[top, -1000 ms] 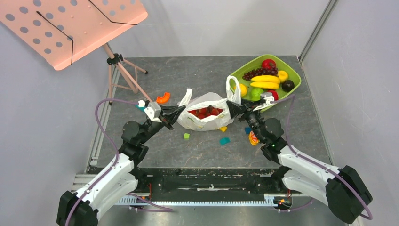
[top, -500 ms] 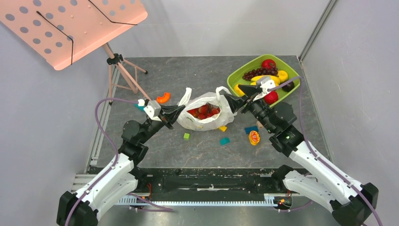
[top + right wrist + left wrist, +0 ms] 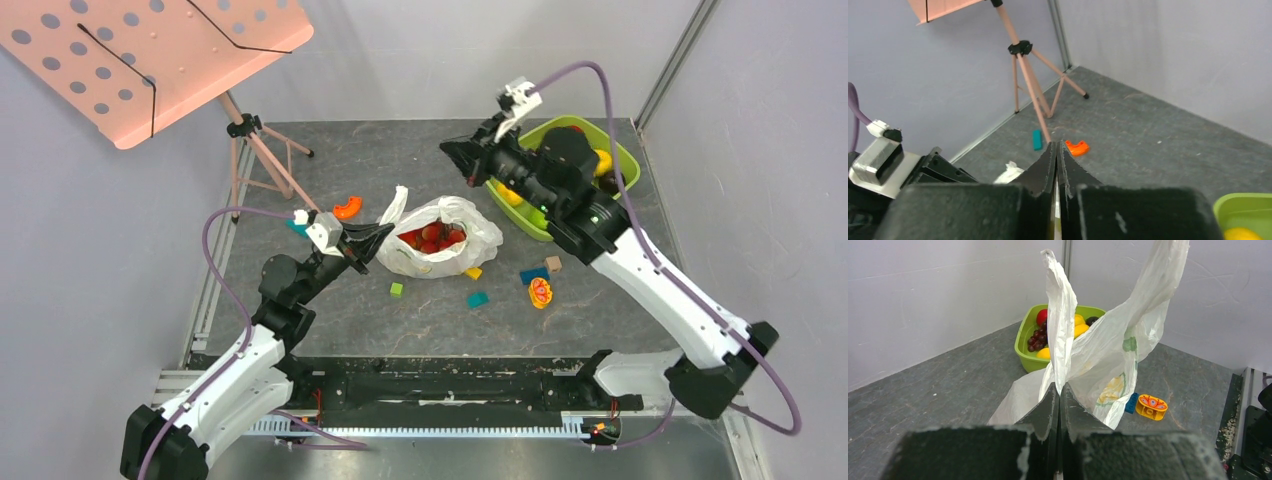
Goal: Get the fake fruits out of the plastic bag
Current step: Adjust the plastic bag at the center of the board.
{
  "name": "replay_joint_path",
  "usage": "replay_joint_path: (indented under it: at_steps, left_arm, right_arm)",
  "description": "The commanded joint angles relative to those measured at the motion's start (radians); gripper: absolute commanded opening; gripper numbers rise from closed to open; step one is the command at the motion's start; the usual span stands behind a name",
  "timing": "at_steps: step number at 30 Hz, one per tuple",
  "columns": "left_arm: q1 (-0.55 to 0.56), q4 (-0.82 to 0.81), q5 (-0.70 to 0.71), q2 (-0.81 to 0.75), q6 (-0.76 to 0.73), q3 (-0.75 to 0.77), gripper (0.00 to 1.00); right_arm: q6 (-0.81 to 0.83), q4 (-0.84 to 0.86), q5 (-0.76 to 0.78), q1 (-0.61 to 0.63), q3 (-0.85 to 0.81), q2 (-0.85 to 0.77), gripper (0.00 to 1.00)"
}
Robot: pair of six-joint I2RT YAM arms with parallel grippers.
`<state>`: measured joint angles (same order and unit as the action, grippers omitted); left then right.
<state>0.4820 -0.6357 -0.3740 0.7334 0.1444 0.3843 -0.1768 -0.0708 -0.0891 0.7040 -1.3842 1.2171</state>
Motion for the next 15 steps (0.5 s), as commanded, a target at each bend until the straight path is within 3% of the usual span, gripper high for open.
replay_joint_path:
  at_steps: [1, 6, 10, 15]
  left_arm:
    - [-0.002, -0.045, -0.016, 0.002, 0.044, 0.038, 0.02]
    - [-0.002, -0.045, -0.016, 0.0, 0.049, 0.039, 0.02]
    - [-0.001, -0.045, -0.011, 0.0, 0.052, 0.039, 0.02]
    - [-0.001, -0.047, -0.003, 0.004, 0.056, 0.037, 0.02]
  right_arm:
    - [-0.094, -0.152, 0.04, 0.071, -0.163, 0.109, 0.0]
    - [-0.097, -0.254, 0.183, 0.189, -0.228, 0.206, 0.0]
    - [-0.11, -0.318, 0.312, 0.216, -0.227, 0.242, 0.0]
    - [-0.119, -0.349, 0.329, 0.218, -0.15, 0.233, 0.0]
